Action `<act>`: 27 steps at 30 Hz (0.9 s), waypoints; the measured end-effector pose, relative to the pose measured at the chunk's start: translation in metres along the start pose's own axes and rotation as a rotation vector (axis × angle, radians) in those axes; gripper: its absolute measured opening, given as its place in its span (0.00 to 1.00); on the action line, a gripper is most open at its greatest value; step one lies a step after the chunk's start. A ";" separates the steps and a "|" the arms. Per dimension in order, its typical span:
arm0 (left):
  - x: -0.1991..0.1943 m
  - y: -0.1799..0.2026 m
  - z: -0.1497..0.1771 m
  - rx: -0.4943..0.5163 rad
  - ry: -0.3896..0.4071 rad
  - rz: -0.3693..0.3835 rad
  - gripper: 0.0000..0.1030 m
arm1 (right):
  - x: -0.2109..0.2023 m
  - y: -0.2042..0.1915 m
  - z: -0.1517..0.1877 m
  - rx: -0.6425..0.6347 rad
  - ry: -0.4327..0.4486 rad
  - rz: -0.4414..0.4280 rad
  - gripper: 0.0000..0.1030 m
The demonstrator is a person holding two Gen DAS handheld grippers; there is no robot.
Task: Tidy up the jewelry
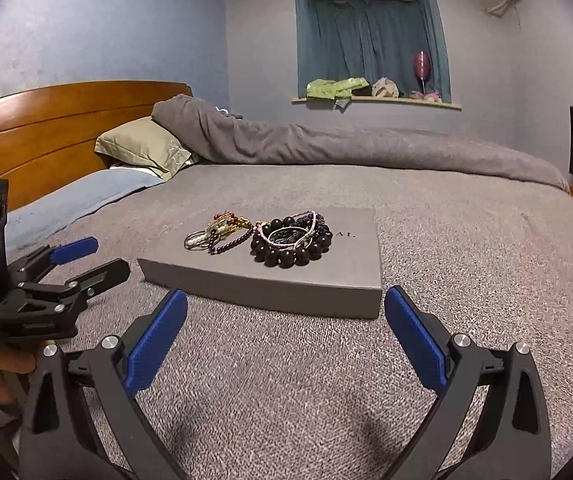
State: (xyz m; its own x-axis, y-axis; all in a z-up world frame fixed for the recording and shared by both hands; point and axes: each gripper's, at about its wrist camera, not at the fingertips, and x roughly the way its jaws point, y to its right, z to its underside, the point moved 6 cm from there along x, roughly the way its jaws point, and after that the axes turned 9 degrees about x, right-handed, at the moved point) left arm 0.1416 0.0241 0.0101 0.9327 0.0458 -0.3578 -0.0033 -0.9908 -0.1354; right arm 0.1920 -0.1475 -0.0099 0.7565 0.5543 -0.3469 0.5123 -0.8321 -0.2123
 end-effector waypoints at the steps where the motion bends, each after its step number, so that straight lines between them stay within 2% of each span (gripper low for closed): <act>1: -0.004 0.000 -0.001 0.002 0.018 -0.006 0.95 | 0.000 -0.002 0.003 -0.006 0.007 0.001 0.95; 5: -0.006 0.002 -0.003 0.013 0.037 -0.011 0.95 | 0.003 -0.005 0.016 -0.040 0.003 0.020 0.95; 27: -0.006 0.010 -0.003 0.054 0.039 -0.008 0.95 | -0.010 -0.005 0.015 -0.041 0.048 0.012 0.95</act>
State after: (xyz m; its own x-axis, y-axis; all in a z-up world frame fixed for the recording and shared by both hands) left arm 0.1370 0.0135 0.0135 0.9460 0.0478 -0.3207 -0.0141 -0.9821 -0.1877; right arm 0.1758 -0.1487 -0.0195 0.7809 0.5452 -0.3050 0.5186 -0.8379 -0.1700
